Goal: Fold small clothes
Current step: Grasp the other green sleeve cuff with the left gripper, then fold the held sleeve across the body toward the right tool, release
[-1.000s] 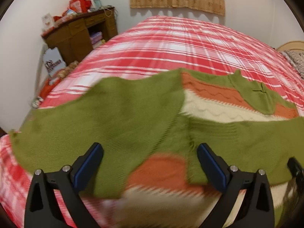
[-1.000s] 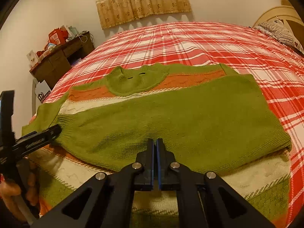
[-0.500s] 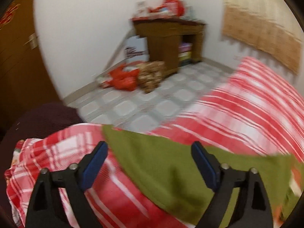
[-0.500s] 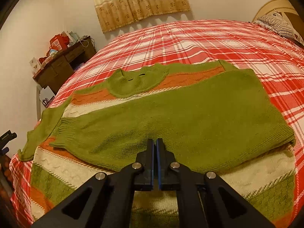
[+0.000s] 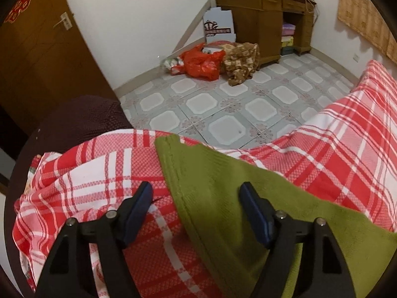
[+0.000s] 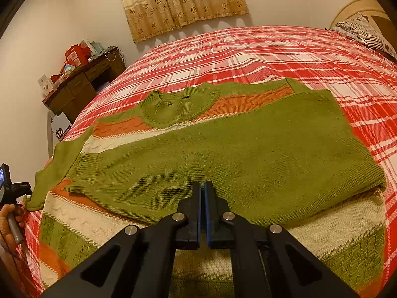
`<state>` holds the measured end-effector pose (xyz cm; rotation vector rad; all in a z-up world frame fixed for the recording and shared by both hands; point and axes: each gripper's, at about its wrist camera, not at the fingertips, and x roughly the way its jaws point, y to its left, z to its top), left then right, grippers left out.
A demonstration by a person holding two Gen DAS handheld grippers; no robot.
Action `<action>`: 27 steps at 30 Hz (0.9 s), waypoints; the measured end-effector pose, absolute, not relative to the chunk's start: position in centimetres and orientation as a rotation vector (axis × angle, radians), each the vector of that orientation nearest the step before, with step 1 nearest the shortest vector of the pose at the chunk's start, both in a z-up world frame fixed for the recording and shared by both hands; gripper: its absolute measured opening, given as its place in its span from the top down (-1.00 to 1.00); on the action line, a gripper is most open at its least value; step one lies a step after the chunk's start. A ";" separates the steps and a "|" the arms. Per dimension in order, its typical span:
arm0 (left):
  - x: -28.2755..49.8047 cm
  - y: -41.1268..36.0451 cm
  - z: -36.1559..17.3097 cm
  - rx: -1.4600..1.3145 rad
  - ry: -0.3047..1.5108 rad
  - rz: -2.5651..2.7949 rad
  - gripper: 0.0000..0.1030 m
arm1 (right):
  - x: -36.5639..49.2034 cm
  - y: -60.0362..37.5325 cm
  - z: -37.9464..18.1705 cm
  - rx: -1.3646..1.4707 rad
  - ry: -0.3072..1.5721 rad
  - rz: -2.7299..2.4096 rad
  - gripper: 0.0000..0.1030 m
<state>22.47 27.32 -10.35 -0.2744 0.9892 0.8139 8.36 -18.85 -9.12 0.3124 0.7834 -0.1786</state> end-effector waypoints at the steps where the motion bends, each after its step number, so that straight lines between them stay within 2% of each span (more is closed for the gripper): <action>1: 22.2 27.5 -10.2 -0.274 0.982 0.823 -0.48 | 8.3 -18.9 -9.1 0.312 0.784 -0.179 0.96; 6: 22.6 27.5 -10.6 -0.200 0.993 0.917 -0.48 | 8.3 -18.9 -9.1 0.316 0.783 -0.177 0.96; 8: 23.3 27.1 -11.1 -0.147 1.002 0.923 -0.41 | 8.3 -18.8 -9.1 0.317 0.782 -0.176 0.96; 9: 23.2 27.2 -11.0 -0.147 0.999 0.916 -0.26 | 8.3 -18.8 -9.1 0.318 0.782 -0.176 0.96; 10: 23.1 27.2 -11.0 -0.166 0.996 0.893 0.18 | 8.3 -18.8 -9.1 0.320 0.781 -0.175 0.96; 11: 23.0 27.6 -11.3 -0.221 1.010 0.851 0.47 | 8.3 -18.9 -9.1 0.322 0.781 -0.174 0.96; 12: 23.0 28.1 -11.8 -0.275 1.032 0.822 0.66 | 8.3 -18.9 -9.2 0.324 0.780 -0.173 0.96; 16: 22.5 28.6 -11.8 -0.352 1.008 0.777 0.80 | 8.3 -18.9 -9.2 0.329 0.778 -0.170 0.96; 21: 21.5 26.5 -8.9 -0.317 0.855 0.731 0.85 | 8.2 -19.0 -9.2 0.333 0.777 -0.168 0.96; 27: 18.9 15.0 -2.6 -0.052 0.573 0.454 0.85 | 8.1 -18.9 -9.2 0.341 0.774 -0.164 0.96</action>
